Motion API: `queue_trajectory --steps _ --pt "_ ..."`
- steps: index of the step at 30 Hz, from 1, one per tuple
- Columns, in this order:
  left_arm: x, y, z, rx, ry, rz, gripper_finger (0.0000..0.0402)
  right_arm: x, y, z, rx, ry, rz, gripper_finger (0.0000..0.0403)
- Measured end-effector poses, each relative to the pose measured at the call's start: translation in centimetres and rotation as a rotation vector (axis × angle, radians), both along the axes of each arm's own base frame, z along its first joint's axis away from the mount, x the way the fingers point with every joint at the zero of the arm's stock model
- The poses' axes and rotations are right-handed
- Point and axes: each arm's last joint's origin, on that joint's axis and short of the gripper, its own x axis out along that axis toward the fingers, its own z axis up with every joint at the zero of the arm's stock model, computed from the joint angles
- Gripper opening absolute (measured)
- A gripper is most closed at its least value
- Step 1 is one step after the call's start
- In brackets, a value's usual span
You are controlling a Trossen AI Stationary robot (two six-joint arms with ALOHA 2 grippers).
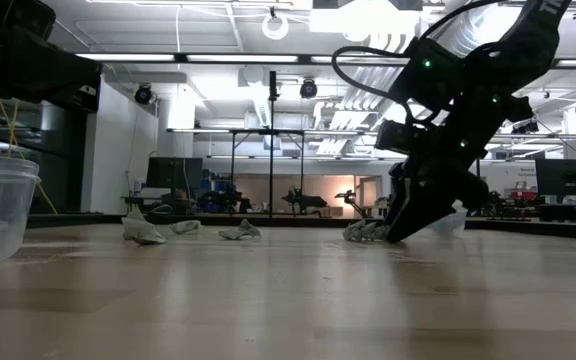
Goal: Pick and place Stevia / Truvia into bins
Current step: Put the stevia packet into the round transparent container
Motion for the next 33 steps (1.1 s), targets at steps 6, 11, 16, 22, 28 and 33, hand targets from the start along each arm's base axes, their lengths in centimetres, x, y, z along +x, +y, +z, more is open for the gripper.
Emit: queue_trajectory --steps 6,11,16,22,28,33 --pt "0.0 0.0 0.0 0.000 0.000 0.000 0.0053 -0.1 0.0 0.3 0.006 -0.008 -0.009 0.0119" --pt "0.0 0.0 0.0 0.000 0.000 0.000 0.0053 -0.3 0.0 1.0 0.020 -0.026 -0.007 0.0063" --pt "0.0 0.0 0.0 0.000 0.000 0.000 0.0053 -0.7 0.0 2.3 0.016 -0.054 -0.008 0.0008" --pt "0.0 0.0 0.0 0.000 0.000 0.000 0.0053 -2.6 -0.2 5.0 -0.095 -0.053 -0.093 0.0011" --pt "0.0 0.0 0.0 0.000 0.000 0.000 0.0053 -6.1 -1.1 7.5 -0.268 0.023 -0.271 0.0006" --pt "0.0 0.0 0.0 0.000 0.000 0.000 0.0053 -7.7 -2.4 8.5 -0.273 0.039 -0.336 0.0004"
